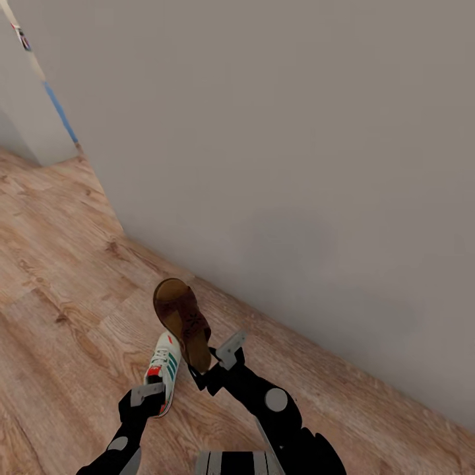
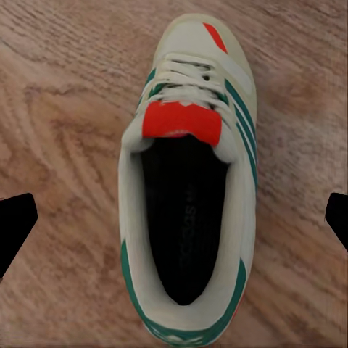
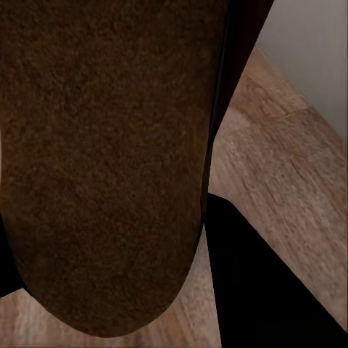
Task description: Pick up the two gym shoes and the two sandals from the corridor floor and place them onto the hallstand (shoe rack) in the corridor, making sure they are on the rack and not on the floor. Arrange them so the two gym shoes are next to each other and the two sandals are next to each other.
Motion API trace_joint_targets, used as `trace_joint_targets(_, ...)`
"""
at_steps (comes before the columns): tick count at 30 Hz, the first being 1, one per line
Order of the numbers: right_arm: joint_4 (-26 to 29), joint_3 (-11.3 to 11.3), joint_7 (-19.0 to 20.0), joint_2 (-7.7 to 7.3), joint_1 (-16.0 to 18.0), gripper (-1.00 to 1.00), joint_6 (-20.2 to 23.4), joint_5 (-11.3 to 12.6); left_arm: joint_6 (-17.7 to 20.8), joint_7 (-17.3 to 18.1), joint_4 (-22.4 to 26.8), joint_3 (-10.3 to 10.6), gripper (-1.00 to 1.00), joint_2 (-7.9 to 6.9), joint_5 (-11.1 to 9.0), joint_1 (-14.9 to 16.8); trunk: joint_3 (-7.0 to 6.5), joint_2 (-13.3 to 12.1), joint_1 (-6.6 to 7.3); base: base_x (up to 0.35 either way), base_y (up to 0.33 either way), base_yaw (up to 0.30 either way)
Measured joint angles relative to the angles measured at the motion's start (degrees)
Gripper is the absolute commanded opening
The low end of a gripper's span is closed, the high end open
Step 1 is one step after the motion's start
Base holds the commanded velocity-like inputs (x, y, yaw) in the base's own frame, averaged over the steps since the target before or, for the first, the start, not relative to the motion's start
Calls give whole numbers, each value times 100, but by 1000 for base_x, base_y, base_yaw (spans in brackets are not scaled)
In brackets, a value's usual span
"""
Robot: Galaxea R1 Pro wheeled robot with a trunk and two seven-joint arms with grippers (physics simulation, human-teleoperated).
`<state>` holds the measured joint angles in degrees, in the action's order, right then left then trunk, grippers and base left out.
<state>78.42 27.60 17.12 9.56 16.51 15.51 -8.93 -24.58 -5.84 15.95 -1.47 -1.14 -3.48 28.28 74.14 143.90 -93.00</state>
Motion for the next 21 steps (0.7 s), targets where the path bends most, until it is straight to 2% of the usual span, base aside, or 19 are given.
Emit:
trace_joint_targets(4, 1, 149, -5, 0, 0, -100, 0, 1, -1, 0, 0, 1, 100, 0, -1, 0, 89, 5, -10, 0, 0, 0)
trace_joint_targets(14, 6, 179, -9, 0, 0, -100, -1, -3, -9, 0, 0, 1, 100, 0, 2, 0, 316, 19, -36, 0, 0, 0)
trace_joint_targets(21, 6, 180, -9, 0, 0, -100, -1, -3, -14, -2, 0, 1, 100, 0, 4, -5, 521, 28, -54, 0, 0, 0)
